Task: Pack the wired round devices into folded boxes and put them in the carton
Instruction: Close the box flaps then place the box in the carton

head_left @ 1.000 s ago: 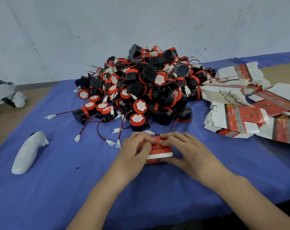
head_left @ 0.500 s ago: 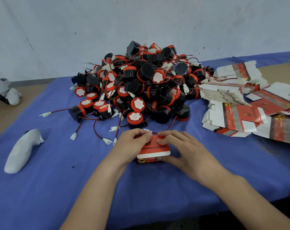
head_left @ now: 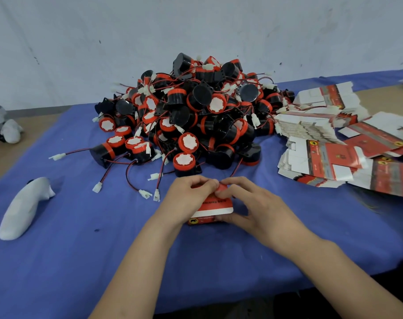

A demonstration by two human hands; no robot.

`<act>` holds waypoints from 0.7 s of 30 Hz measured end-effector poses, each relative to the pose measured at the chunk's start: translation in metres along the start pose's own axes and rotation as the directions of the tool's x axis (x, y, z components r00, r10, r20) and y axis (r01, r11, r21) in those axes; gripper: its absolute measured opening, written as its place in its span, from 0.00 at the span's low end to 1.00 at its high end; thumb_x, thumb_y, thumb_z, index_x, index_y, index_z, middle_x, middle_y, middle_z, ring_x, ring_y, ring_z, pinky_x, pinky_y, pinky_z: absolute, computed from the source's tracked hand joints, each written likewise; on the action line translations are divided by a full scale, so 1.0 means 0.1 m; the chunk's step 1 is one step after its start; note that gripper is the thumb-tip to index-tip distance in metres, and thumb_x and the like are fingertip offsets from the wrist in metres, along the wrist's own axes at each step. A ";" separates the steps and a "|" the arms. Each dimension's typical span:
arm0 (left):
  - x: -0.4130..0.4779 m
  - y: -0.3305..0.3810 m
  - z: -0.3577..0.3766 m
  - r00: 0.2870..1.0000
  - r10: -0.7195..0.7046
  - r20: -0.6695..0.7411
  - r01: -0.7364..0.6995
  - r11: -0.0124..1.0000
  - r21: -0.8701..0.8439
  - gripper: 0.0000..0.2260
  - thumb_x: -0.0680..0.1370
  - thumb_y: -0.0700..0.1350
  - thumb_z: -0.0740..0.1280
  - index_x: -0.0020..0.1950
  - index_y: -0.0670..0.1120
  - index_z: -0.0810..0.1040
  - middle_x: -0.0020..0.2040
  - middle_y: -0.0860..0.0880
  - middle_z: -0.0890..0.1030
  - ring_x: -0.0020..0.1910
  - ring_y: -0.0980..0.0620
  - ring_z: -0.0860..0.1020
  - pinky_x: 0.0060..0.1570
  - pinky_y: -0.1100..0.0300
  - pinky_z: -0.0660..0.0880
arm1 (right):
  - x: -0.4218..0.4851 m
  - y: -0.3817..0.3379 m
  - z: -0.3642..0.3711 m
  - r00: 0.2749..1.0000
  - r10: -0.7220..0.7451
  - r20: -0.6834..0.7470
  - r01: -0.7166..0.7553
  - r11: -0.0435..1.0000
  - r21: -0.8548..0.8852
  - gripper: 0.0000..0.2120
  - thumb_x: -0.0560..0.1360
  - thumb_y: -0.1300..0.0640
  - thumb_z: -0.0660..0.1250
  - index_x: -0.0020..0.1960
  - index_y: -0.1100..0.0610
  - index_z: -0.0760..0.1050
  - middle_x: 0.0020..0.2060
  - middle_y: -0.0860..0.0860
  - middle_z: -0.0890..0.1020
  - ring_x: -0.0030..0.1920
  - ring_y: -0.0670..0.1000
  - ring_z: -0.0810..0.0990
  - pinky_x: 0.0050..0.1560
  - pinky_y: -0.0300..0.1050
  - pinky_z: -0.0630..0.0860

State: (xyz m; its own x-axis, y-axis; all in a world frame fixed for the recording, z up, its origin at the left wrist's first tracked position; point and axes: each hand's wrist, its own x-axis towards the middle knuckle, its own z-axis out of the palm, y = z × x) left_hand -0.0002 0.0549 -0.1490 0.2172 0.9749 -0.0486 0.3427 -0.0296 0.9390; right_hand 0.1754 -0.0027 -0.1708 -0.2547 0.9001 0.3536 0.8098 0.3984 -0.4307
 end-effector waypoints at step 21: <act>-0.31 -0.18 -0.32 0.978 0.210 -0.008 -0.207 0.970 0.124 0.06 0.77 0.58 0.67 0.53 0.63 0.81 0.54 0.68 0.80 0.52 0.65 0.79 0.45 0.74 0.73 | -0.03 0.01 0.02 0.996 -0.006 0.095 0.009 1.000 -0.028 0.32 0.72 0.25 0.55 0.70 0.43 0.68 0.71 0.29 0.63 0.57 0.43 0.78 0.50 0.39 0.71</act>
State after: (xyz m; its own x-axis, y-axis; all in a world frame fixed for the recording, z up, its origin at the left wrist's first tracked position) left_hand -0.0426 0.0325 -0.1531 0.2768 0.9487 0.1526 0.4013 -0.2584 0.8788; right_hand 0.1759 -0.0048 -0.1741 -0.3083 0.9104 0.2760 0.8220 0.4010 -0.4044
